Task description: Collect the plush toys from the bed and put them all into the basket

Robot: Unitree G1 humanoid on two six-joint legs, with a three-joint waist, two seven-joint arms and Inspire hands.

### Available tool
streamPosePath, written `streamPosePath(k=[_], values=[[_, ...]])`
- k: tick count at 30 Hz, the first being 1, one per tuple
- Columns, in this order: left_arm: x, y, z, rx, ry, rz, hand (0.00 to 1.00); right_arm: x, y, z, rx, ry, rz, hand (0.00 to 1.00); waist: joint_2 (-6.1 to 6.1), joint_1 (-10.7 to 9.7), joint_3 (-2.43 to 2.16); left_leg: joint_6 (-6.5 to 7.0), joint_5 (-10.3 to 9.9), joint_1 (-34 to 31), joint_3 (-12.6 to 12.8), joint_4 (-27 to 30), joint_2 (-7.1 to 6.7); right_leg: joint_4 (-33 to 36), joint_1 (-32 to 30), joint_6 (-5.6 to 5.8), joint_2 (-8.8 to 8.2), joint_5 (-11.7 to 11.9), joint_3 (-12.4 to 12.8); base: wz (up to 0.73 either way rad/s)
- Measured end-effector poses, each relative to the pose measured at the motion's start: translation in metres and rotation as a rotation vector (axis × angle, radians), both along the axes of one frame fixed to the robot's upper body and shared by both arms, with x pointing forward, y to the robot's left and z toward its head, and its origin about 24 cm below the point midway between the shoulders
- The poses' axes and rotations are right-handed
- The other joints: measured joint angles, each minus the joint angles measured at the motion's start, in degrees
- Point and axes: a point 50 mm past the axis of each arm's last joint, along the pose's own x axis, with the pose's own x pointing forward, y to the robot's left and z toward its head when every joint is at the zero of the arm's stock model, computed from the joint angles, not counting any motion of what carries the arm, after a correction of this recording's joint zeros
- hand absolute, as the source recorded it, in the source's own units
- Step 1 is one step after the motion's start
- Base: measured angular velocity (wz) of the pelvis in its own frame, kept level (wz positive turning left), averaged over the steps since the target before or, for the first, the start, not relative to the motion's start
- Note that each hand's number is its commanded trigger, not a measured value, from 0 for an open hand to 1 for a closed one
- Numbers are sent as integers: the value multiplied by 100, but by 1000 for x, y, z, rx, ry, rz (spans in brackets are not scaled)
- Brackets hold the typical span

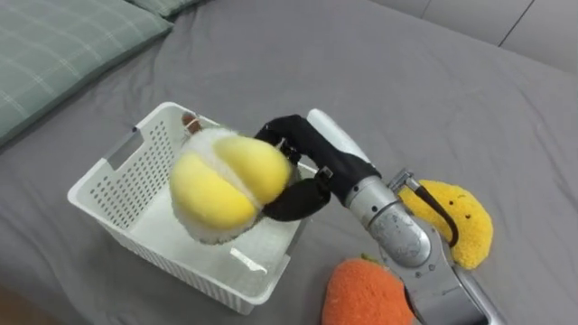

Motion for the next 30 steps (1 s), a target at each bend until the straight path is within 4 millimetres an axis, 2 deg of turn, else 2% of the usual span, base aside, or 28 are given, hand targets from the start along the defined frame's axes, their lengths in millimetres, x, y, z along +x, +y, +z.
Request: streamPosePath(k=[15,20,30], values=[[2,1,1,4,-4,-3,0,1,-3,-10,-14,42,-11,0,-13,36,-9,0,8,-30,-27,10,-7,0,-11,2,-5,2,-62,0],[2,2,1,5,-3,-4,0,1,-3,-10,-22,37,-13,0,-36,-9,-26,3,10,-34,-33,10,-11,0,-9,3,-7,2,-82,0],[3,2,1,4,-5,-5,0,3,-9,-15,-35,46,-40,0,-25,-120,-19,2,17,-24,-30,14,-13,0,-3,7,-5,5,-62,0]])
